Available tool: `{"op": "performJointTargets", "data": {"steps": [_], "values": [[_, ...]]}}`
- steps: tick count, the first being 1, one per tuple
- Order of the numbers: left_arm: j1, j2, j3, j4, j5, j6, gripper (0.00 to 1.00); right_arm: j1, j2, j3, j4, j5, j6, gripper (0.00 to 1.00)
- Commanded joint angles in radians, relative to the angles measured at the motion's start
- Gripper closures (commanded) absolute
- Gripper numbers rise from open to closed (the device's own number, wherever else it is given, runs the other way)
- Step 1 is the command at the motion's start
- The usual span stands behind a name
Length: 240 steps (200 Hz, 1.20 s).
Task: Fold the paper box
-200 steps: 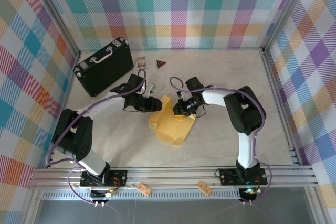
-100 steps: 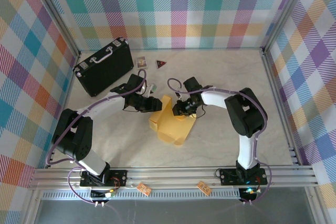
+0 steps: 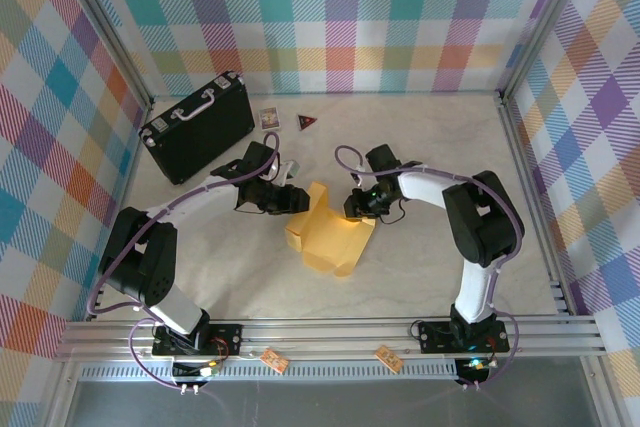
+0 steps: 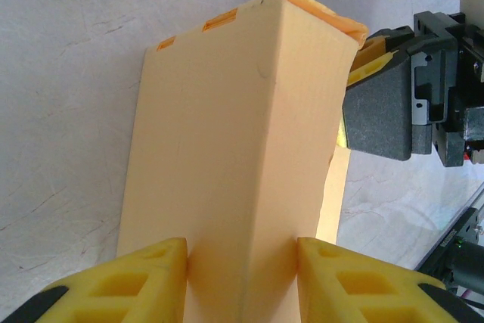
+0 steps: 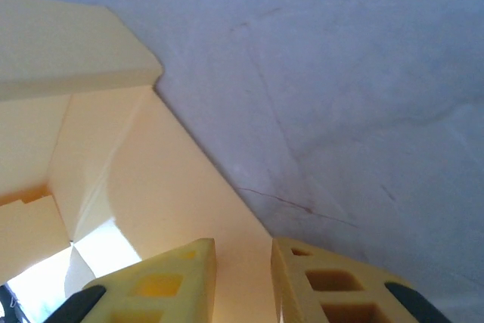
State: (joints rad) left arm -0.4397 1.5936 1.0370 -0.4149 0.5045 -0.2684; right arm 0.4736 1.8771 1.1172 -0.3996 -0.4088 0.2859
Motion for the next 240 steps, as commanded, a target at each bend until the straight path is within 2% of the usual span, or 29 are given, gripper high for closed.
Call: {"op": "performJointTargets", "data": {"steps": [1,59,108,133,170,195,222,240], "values": [[0.005,0.022,-0.027,-0.102,-0.05,0.008,0.61,-0.014,-0.032,0.024,-0.07,0.017,-0.03,0.73],[0.004,0.025,-0.023,-0.103,-0.05,0.009,0.6,-0.058,-0.115,0.053,-0.095,0.016,-0.065,0.69],[0.004,0.025,-0.024,-0.101,-0.05,0.009,0.6,-0.023,-0.372,-0.166,0.07,-0.058,-0.004,0.67],[0.005,0.029,-0.02,-0.096,-0.048,0.005,0.61,0.118,-0.494,-0.323,0.196,-0.027,0.06,0.69],[0.004,0.024,-0.02,-0.111,-0.052,0.011,0.6,0.389,-0.609,-0.52,0.381,0.194,0.078,0.7],[0.004,0.023,-0.015,-0.114,-0.053,0.011,0.6,0.509,-0.581,-0.562,0.452,0.266,0.081,0.71],[0.004,0.026,-0.019,-0.11,-0.055,0.011,0.6,0.629,-0.493,-0.51,0.432,0.366,0.065,0.7],[0.004,0.029,-0.02,-0.106,-0.055,0.01,0.61,0.684,-0.433,-0.481,0.441,0.389,0.03,0.7]]}}
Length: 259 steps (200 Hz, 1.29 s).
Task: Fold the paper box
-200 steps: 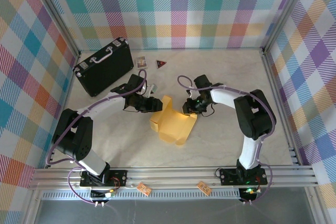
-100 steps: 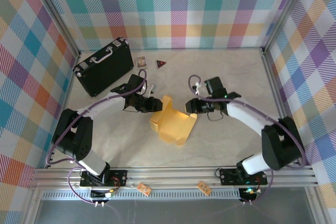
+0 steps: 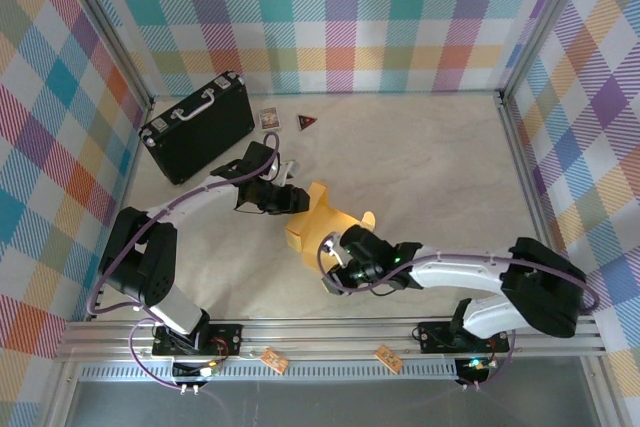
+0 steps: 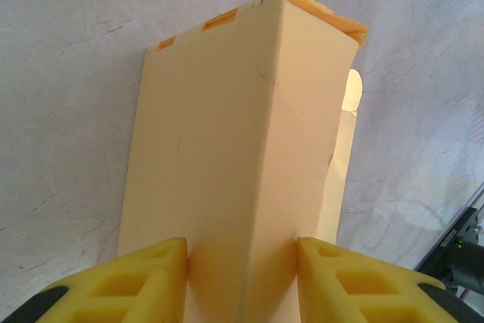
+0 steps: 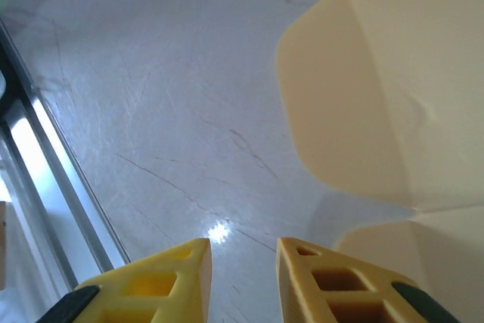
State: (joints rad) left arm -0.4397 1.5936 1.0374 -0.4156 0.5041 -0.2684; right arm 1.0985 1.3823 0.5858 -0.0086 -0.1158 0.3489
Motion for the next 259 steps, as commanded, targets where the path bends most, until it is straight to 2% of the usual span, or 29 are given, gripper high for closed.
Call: {"op": "performJointTargets", "data": {"steps": [1,31,74,115,176,218,259], "values": [[0.005,0.029,-0.021,-0.105,-0.055,0.01,0.6,0.061,0.064,0.053,0.049,0.099,-0.033,0.7],[0.004,0.033,-0.018,-0.103,-0.052,0.01,0.61,0.112,0.151,0.112,0.012,0.183,-0.06,0.7],[0.004,0.034,-0.021,-0.103,-0.052,0.011,0.61,0.132,0.226,0.169,-0.041,0.228,-0.08,0.7],[0.004,0.034,-0.02,-0.101,-0.053,0.009,0.61,0.132,0.266,0.232,-0.151,0.353,-0.066,0.7],[0.004,0.04,-0.018,-0.101,-0.049,0.012,0.6,0.126,0.225,0.248,-0.157,0.496,-0.046,0.7],[0.005,0.045,-0.018,-0.097,-0.049,0.011,0.6,0.105,0.165,0.241,-0.14,0.516,-0.063,0.7],[0.005,0.045,-0.02,-0.098,-0.049,0.013,0.6,0.049,0.164,0.236,-0.12,0.464,-0.067,0.7]]}}
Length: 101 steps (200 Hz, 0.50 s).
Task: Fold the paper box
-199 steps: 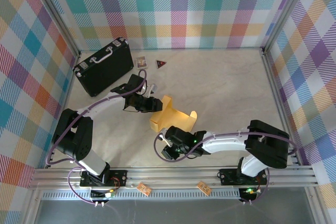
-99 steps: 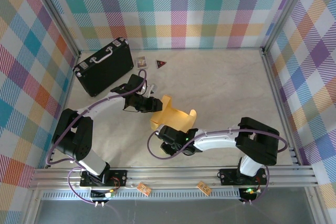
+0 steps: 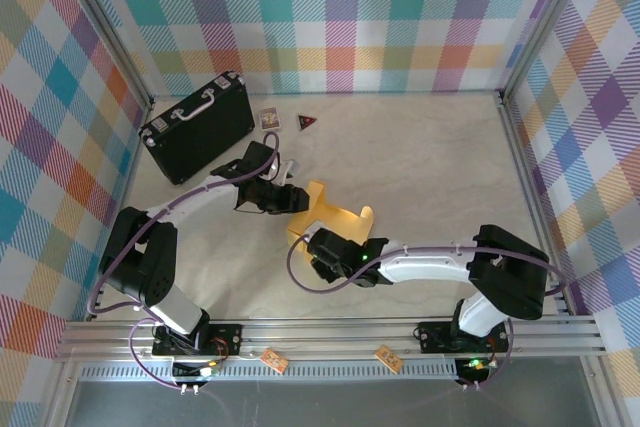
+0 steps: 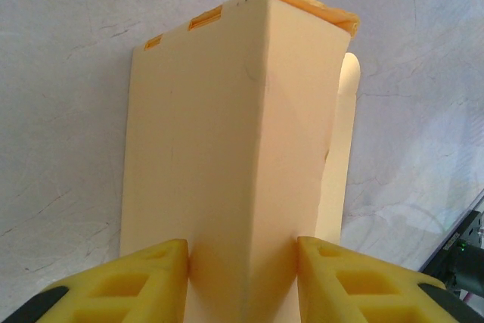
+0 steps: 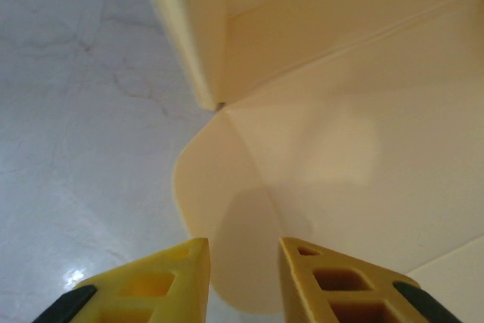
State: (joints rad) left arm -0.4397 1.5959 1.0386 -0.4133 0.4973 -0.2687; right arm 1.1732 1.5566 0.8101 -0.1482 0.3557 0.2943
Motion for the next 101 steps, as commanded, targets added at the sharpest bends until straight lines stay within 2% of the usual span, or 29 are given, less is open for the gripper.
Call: {"op": "performJointTargets", "data": {"steps": [1,24,49,68,101], "values": [[0.005,0.042,-0.022,-0.1,-0.042,0.013,0.61,-0.028,-0.01,0.01,0.02,-0.008,-0.012,0.7],[0.004,0.042,-0.02,-0.101,-0.042,0.014,0.61,-0.033,-0.032,-0.001,0.035,-0.049,-0.032,0.7],[0.005,0.045,-0.017,-0.099,-0.04,0.013,0.61,-0.031,-0.07,-0.059,0.121,-0.328,-0.093,0.65],[0.006,0.044,-0.018,-0.099,-0.041,0.013,0.6,-0.028,-0.053,-0.079,0.149,-0.452,-0.089,0.66],[0.005,0.041,-0.017,-0.104,-0.042,0.015,0.6,0.003,0.027,-0.05,0.112,-0.452,-0.098,0.67]]}}
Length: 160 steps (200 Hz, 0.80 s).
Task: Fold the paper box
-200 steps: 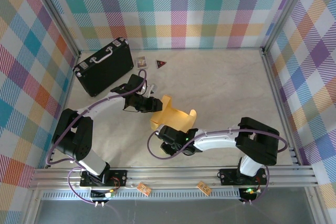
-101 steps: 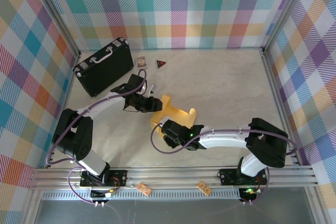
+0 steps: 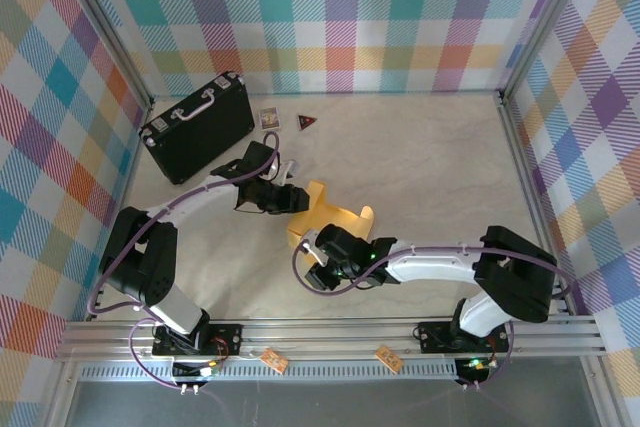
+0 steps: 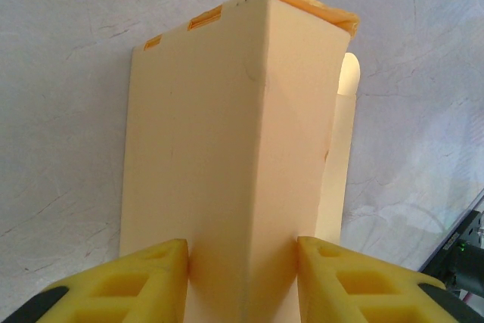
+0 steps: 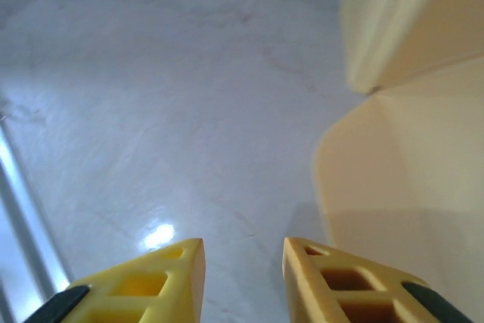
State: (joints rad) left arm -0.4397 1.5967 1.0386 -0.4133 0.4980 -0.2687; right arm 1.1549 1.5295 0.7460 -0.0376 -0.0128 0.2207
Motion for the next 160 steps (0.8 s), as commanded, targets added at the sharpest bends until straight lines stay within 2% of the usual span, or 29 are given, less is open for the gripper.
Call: {"op": "performJointTargets", "data": {"steps": [1,33,54,83,110,125,140,160], "values": [[0.005,0.04,-0.017,-0.104,-0.042,0.015,0.6,0.021,0.057,0.015,-0.001,-0.082,-0.024,0.67],[0.005,0.039,-0.012,-0.109,-0.042,0.016,0.6,0.022,0.106,0.049,-0.056,0.001,-0.027,0.65],[0.005,0.04,-0.013,-0.109,-0.041,0.017,0.61,0.022,0.062,0.036,-0.049,0.074,-0.036,0.61],[0.005,0.04,-0.017,-0.108,-0.042,0.017,0.6,0.026,-0.071,-0.013,-0.027,0.064,-0.13,0.46],[0.007,0.037,-0.013,-0.105,-0.037,0.018,0.61,0.025,-0.107,-0.069,-0.023,0.214,-0.264,0.26],[0.006,0.042,-0.006,-0.111,-0.039,0.019,0.61,0.025,-0.066,-0.059,-0.049,0.259,-0.355,0.23],[0.006,0.045,-0.004,-0.112,-0.039,0.021,0.6,0.024,-0.016,-0.03,-0.08,0.298,-0.369,0.21],[0.007,0.037,-0.01,-0.103,-0.027,0.016,0.6,0.022,0.028,-0.027,-0.034,0.328,-0.39,0.2]]}}
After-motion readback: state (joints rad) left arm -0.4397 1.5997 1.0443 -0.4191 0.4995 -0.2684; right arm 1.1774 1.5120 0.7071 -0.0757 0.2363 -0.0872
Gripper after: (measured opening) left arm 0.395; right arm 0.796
